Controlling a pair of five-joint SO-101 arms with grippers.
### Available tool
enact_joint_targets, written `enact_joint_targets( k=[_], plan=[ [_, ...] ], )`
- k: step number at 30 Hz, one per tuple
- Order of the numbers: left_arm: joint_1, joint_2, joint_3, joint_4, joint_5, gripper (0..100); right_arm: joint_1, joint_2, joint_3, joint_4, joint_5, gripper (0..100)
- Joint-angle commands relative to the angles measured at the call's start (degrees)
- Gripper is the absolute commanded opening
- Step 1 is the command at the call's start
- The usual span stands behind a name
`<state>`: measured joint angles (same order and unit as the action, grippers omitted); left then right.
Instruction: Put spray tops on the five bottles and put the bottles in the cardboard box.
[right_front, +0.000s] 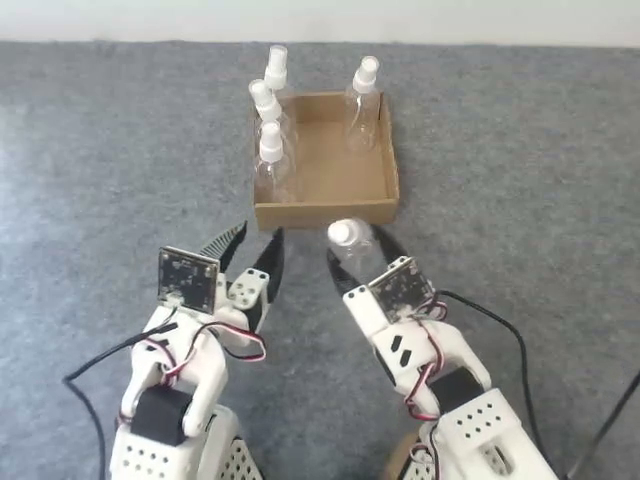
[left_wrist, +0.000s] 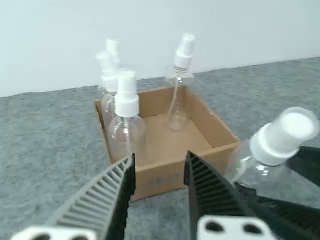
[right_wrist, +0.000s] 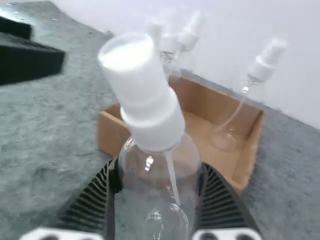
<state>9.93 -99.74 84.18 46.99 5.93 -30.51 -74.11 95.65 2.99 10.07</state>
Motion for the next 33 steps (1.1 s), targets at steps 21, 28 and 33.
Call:
enact_joint_targets(
  k=[21, 28, 33],
  plan=[
    [-19.1, -4.7, 1.3, 4.6, -0.5, 1, 4.9, -1.2, 1.1, 1.3, 0.4, 3.8],
    [-18.7, -4.7, 7.1, 0.7, -4.1, 1, 4.9, -1.2, 1.1, 1.4, 0.4, 3.8],
    [-18.6, -4.7, 12.3, -5.7, -6.7, 2, 4.8, -1.2, 1.1, 2.9, 0.4, 3.8]
  ],
)
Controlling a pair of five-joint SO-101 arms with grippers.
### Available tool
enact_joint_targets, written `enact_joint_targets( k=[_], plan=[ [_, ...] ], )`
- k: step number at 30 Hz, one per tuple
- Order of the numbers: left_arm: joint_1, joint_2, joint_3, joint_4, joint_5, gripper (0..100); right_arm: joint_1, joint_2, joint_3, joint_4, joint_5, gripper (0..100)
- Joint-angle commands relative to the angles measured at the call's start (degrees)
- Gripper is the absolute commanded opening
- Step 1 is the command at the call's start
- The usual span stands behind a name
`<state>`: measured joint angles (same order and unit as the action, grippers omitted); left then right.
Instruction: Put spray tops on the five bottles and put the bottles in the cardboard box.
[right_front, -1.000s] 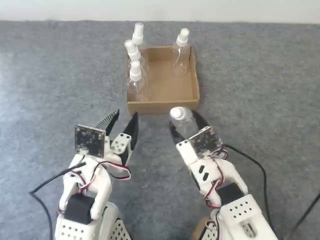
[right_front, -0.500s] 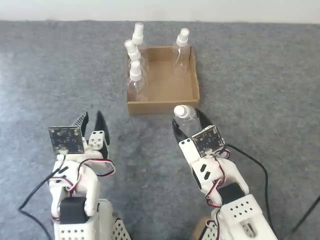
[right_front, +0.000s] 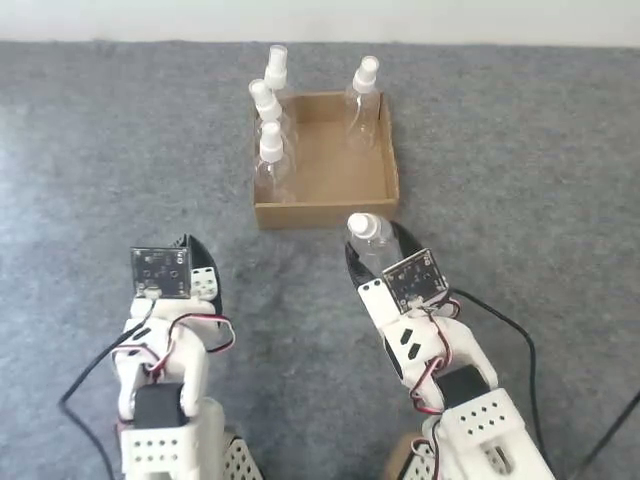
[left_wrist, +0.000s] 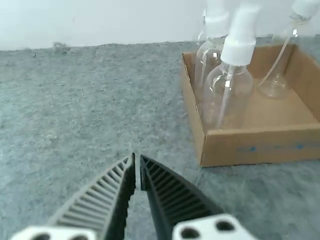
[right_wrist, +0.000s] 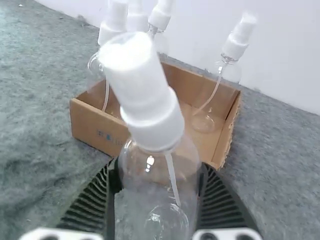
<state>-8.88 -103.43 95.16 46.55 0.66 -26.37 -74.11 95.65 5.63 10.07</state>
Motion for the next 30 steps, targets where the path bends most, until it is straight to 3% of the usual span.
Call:
enact_joint_targets(
  k=[1, 12, 30],
  plan=[
    [0.2, -1.0, 1.4, -5.5, -1.4, 2, 0.7, -1.2, 1.1, 0.3, 0.4, 3.8],
    [-2.4, -0.7, 1.4, -3.0, -1.6, 2, 0.7, -1.2, 1.1, 0.3, 0.4, 3.8],
    [-2.1, -0.8, 1.4, 21.0, -1.3, 1, 0.7, -1.2, 1.1, 1.1, 0.4, 3.8]
  ],
)
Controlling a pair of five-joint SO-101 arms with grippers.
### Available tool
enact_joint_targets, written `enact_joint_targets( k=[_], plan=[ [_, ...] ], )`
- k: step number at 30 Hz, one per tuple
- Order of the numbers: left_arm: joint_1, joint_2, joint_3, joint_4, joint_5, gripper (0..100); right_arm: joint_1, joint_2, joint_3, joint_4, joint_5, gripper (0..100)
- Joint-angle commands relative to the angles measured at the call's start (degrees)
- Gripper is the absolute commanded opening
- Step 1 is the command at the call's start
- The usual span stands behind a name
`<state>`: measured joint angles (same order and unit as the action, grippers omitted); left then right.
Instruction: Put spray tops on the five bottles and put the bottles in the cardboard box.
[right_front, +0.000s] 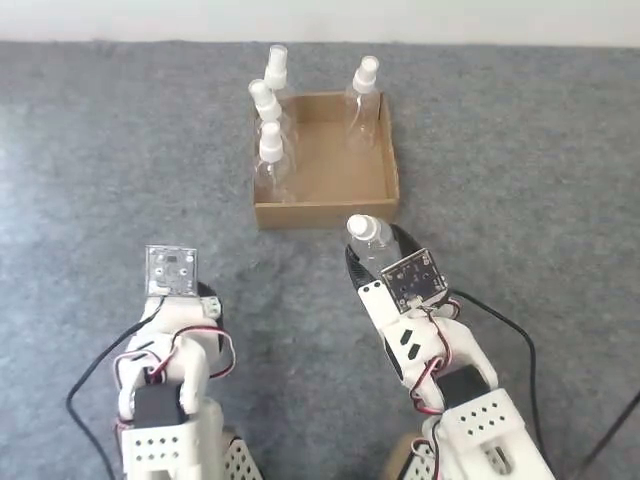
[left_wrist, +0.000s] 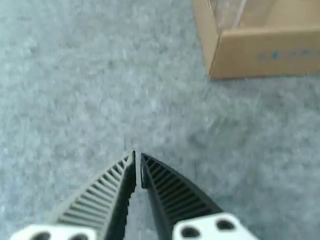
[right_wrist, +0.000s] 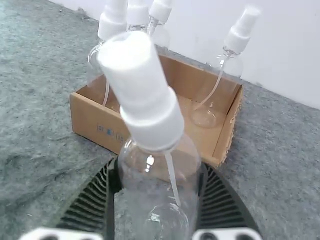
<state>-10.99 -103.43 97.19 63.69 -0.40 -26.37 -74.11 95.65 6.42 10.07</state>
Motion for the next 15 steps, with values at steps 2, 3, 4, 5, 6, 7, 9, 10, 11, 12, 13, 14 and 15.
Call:
enact_joint_targets(
  k=[2, 3, 4, 5, 6, 7, 9, 10, 11, 12, 13, 14, 15],
  plan=[
    [0.0, -0.8, -0.7, 5.1, -0.2, 1, 0.7, -1.2, 1.1, 0.3, 0.4, 3.8],
    [0.0, -0.8, -0.7, 5.0, -0.2, 1, 0.7, -1.2, 1.1, 0.3, 0.4, 3.8],
    [-0.2, -0.8, -0.7, 5.0, -0.2, 1, 0.7, -1.2, 1.1, 0.3, 0.4, 3.8],
    [-0.2, -0.8, -0.7, 5.3, -0.2, 1, 0.7, -1.2, 1.1, 0.3, 0.4, 3.8],
    [-0.2, -0.7, -0.7, 5.5, -0.2, 1, 0.7, -1.2, 1.1, 0.3, 0.4, 3.8],
    [-0.2, -0.6, -0.7, 6.1, -0.2, 1, 0.7, -1.2, 1.1, 0.3, 0.4, 3.8],
    [0.0, -0.8, -0.7, 8.4, -0.2, 1, 0.7, -1.2, 1.1, 0.3, 0.4, 3.8],
    [0.1, -0.9, -0.7, 8.7, -0.2, 1, 0.6, -1.2, 1.1, 0.3, 0.4, 3.8],
    [0.1, -0.9, -0.7, 8.6, -0.2, 1, 0.5, -1.2, 1.1, 0.3, 0.4, 3.8],
    [0.1, -0.9, -0.7, 8.5, -0.2, 1, 0.5, -1.2, 1.1, 0.3, 0.4, 3.8],
    [0.1, -0.9, -0.7, 8.5, -0.2, 1, 0.5, -1.2, 1.1, 0.3, 0.4, 3.8],
    [-0.1, -0.9, -0.7, 8.5, -0.2, 1, 0.6, -1.2, 1.1, 0.3, 0.4, 3.8],
    [-0.2, -0.9, -0.7, 8.5, -0.2, 1, 0.7, -1.2, 1.1, 0.3, 0.4, 3.8]
  ],
)
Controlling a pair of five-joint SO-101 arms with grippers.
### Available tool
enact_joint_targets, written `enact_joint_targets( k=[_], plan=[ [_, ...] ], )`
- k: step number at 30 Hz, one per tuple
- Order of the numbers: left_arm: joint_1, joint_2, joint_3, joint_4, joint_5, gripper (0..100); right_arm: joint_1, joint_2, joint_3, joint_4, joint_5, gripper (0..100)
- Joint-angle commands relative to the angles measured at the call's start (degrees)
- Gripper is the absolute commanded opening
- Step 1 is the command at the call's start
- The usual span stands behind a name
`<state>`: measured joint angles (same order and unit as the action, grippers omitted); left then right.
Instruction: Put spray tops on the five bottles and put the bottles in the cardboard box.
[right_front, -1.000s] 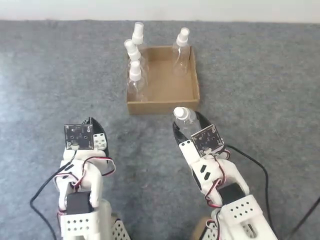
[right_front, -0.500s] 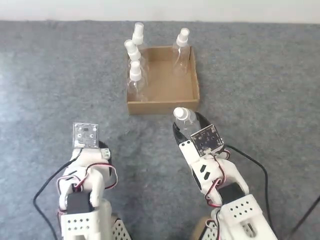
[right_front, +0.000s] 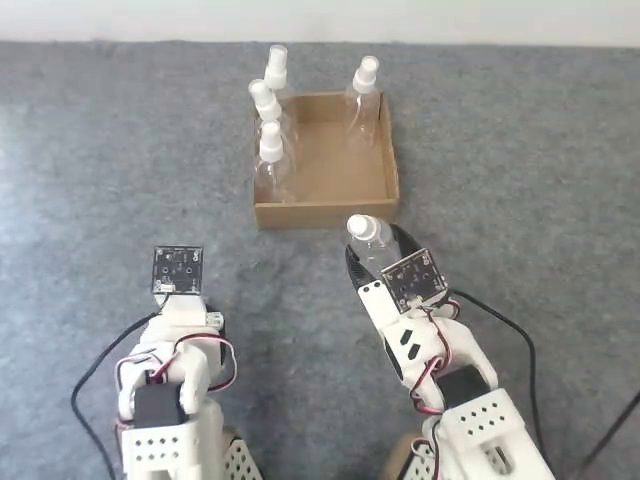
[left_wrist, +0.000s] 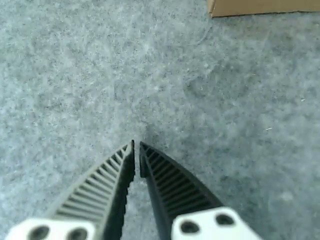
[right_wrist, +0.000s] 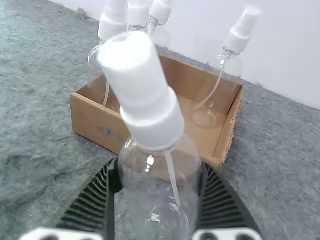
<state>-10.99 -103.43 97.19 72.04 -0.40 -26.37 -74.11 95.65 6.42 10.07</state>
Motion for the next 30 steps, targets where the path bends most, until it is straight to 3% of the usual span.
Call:
enact_joint_targets(
  k=[1, 16, 24, 30],
  plan=[
    [-0.2, -0.9, -0.7, 0.2, -0.2, 1, 0.7, -1.2, 1.1, 0.3, 0.4, 3.8],
    [-0.2, -0.9, -0.7, 0.2, -0.2, 1, 0.7, -1.2, 0.3, 1.2, 0.5, 3.7],
    [-0.2, -0.9, -0.7, 0.2, -0.2, 1, 0.7, -1.2, -8.0, 15.9, 0.4, 3.7],
    [-0.2, -0.9, -0.7, 0.2, -0.2, 1, 0.7, -1.2, -11.3, 20.6, 0.4, 3.7]
  ],
)
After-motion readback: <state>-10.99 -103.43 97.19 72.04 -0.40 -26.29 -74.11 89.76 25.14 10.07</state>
